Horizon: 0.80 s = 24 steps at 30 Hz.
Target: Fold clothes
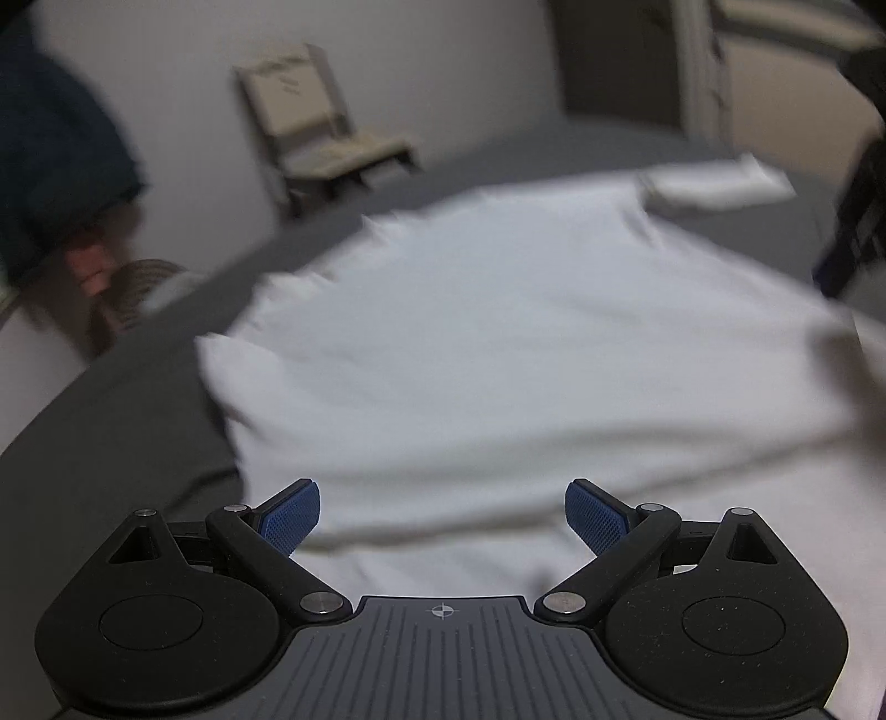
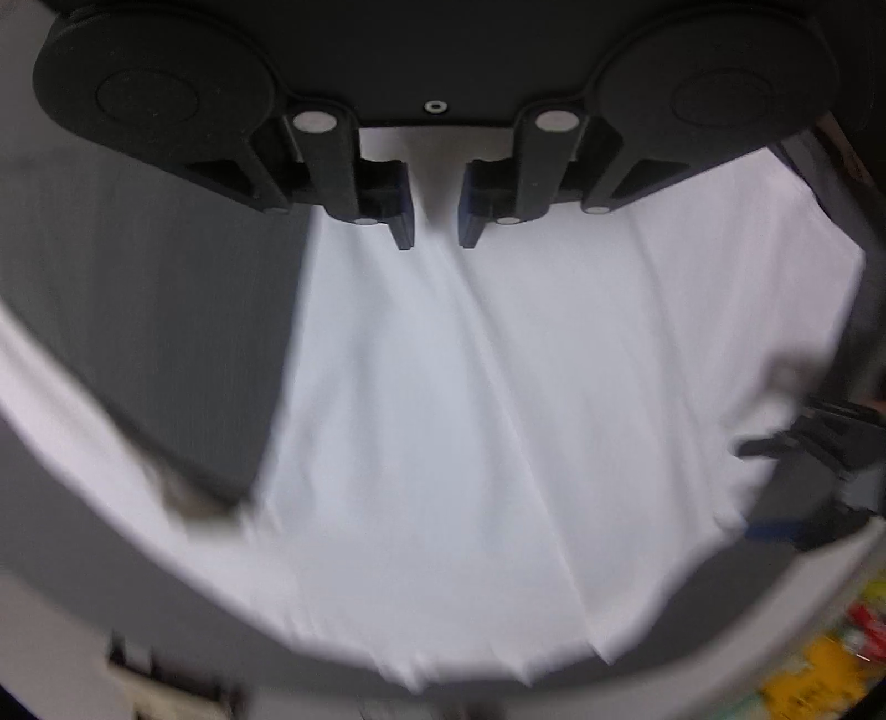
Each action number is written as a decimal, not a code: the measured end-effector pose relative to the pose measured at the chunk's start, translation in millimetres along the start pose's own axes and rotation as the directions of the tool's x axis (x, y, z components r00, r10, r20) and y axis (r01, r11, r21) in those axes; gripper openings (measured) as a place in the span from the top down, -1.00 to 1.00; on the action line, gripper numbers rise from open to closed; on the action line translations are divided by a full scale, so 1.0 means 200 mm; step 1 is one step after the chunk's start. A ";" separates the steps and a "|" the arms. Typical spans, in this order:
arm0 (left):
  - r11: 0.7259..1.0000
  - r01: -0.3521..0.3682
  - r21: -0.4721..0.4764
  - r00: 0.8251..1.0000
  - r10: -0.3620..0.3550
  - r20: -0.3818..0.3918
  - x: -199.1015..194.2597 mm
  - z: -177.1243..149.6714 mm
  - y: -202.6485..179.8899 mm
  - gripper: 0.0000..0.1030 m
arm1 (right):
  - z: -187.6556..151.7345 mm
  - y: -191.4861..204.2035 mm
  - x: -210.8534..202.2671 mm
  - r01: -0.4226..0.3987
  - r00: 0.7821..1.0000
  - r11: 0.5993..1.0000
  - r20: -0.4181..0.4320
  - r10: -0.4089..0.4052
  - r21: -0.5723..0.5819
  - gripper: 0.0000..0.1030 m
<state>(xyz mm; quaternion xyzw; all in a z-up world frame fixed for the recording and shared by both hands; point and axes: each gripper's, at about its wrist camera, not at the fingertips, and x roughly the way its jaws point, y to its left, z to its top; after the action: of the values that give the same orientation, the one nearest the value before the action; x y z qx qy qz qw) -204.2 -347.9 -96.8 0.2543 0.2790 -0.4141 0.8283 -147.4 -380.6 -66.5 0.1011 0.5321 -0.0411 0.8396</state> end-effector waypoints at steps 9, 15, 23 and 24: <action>0.958 -0.077 -0.276 0.996 0.088 0.026 0.08 -0.02 0.17 -0.87 | 0.75 0.49 0.14 -0.166 0.927 0.985 0.332 0.173 -0.050 0.27; 0.993 -0.065 -0.094 0.988 0.078 0.137 0.14 -0.05 0.05 -0.87 | 1.29 0.69 0.52 -0.298 0.915 0.953 0.300 0.268 0.057 0.27; 0.990 -0.058 -0.126 0.995 0.067 0.068 0.22 -0.01 0.11 -0.87 | 1.58 0.82 0.90 -0.237 0.956 0.970 0.192 0.222 0.059 0.27; 0.990 -0.051 -0.132 0.997 0.059 0.057 0.23 -0.02 0.12 -0.87 | 1.60 0.84 0.92 -0.232 0.958 0.972 0.186 0.220 0.045 0.27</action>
<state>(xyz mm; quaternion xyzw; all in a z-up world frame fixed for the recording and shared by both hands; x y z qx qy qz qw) -162.4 -358.0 -126.7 0.1943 0.2732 -0.3794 0.8623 245.8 -277.7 -79.1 0.1851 0.4373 0.0285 0.8796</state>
